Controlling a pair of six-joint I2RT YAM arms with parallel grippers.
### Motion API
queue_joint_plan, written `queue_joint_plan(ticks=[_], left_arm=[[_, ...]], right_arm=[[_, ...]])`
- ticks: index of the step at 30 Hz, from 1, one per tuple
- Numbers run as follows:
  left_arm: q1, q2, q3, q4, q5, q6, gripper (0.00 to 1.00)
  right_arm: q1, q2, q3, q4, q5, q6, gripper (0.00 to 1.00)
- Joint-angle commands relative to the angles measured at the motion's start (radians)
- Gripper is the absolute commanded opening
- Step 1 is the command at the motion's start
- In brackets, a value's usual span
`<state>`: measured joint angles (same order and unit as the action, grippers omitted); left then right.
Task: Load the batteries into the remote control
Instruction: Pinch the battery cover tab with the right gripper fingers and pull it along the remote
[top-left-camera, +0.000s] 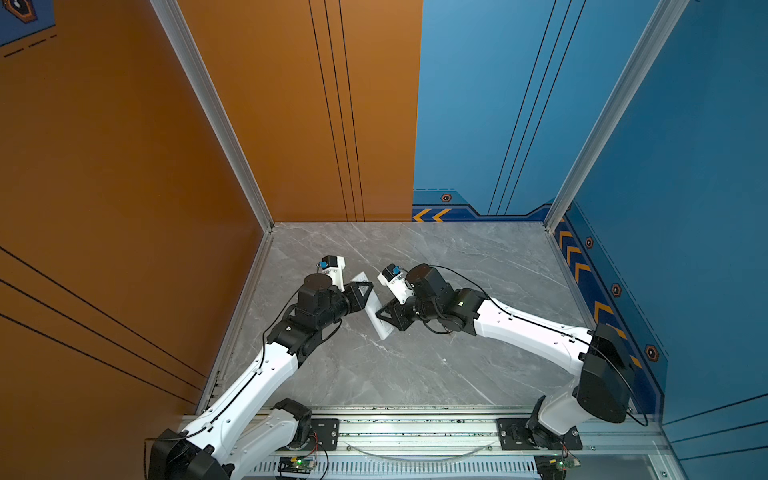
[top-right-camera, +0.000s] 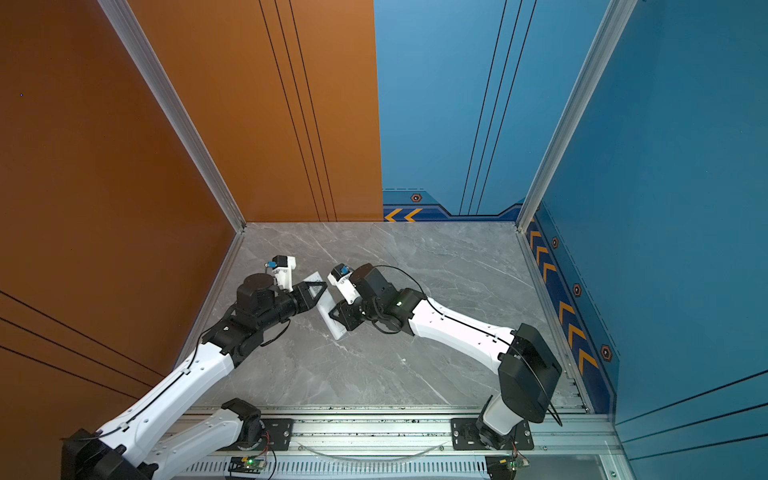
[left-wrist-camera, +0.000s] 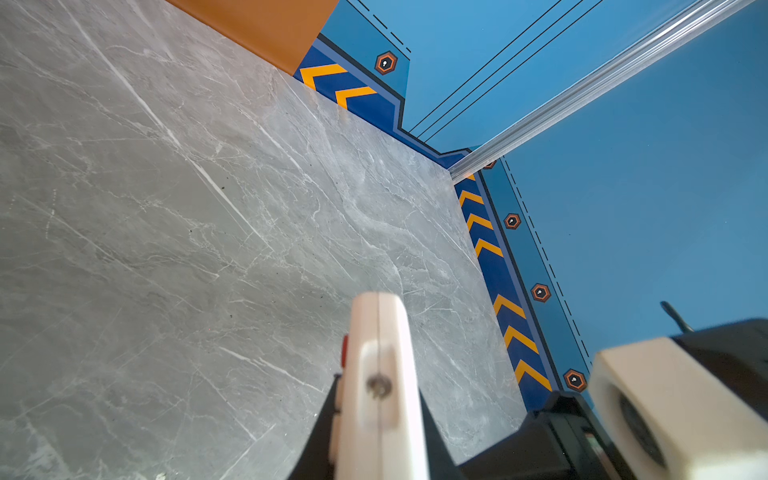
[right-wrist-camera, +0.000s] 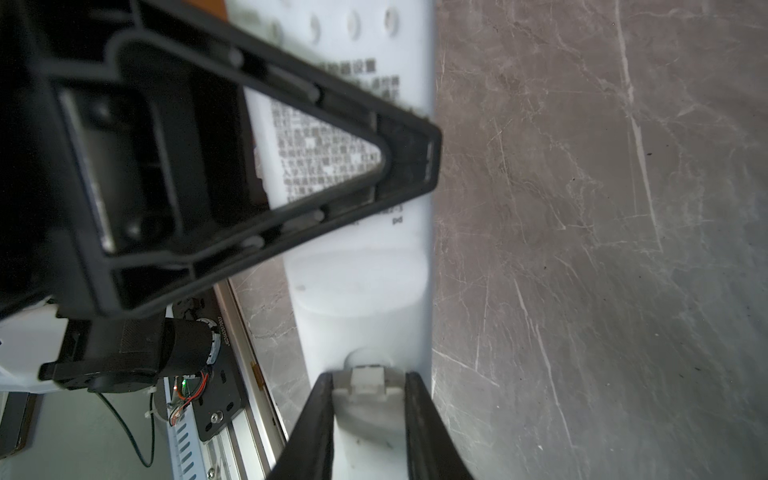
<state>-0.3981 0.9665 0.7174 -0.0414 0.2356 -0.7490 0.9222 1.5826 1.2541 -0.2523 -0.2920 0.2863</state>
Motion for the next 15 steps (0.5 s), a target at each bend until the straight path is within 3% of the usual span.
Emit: queue_joint_plan(ticks=[1, 15], left_arm=[[0.011, -0.022, -0.01, 0.015, 0.02, 0.011, 0.0], [0.014, -0.025, -0.018, 0.015, 0.021, 0.017, 0.0]], right_arm=[[0.006, 0.013, 0.024, 0.014, -0.016, 0.002, 0.24], [0.01, 0.009, 0.039, 0.016, -0.022, 0.005, 0.21]])
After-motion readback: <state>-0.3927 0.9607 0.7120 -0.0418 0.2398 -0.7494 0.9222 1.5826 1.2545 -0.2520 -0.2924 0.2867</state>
